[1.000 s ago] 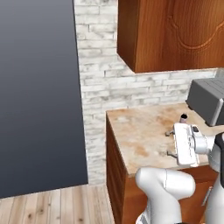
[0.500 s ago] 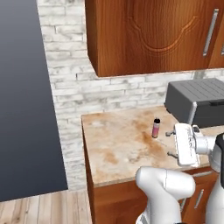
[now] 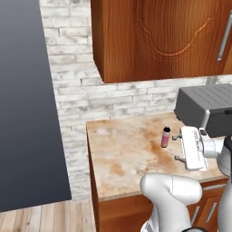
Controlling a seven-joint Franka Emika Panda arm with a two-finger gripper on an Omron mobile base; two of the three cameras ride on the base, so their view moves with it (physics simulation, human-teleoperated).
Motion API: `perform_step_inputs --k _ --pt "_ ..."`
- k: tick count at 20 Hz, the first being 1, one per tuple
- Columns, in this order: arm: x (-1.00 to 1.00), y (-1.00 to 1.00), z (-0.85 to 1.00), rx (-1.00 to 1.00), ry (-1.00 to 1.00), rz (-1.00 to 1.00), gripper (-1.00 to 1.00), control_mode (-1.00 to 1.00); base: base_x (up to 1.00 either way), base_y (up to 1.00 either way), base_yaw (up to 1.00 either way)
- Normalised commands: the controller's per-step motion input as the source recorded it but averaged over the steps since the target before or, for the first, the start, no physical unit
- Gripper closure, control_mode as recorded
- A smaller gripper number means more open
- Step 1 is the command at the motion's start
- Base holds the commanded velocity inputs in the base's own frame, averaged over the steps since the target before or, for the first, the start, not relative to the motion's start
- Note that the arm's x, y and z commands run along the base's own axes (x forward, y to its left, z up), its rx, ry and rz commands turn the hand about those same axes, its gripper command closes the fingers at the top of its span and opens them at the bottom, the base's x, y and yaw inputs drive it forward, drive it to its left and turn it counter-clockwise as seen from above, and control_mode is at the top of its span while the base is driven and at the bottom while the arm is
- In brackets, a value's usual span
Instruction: Move the drinks to the dining counter.
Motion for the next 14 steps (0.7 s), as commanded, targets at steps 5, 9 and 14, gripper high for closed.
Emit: perform_step_inputs --k 5,9,14 --pt "0.00 -0.02 0.00 0.00 0.00 -0.01 -1.00 -1.00 0.00 -0.01 0.00" --pt "0.00 -0.21 0.00 0.00 0.10 -0.13 -1.00 -1.00 0.00 0.00 0.00" --pt "0.01 -0.38 0.00 -0.01 0.26 -0.28 -1.00 -1.00 0.00 0.00 0.00"
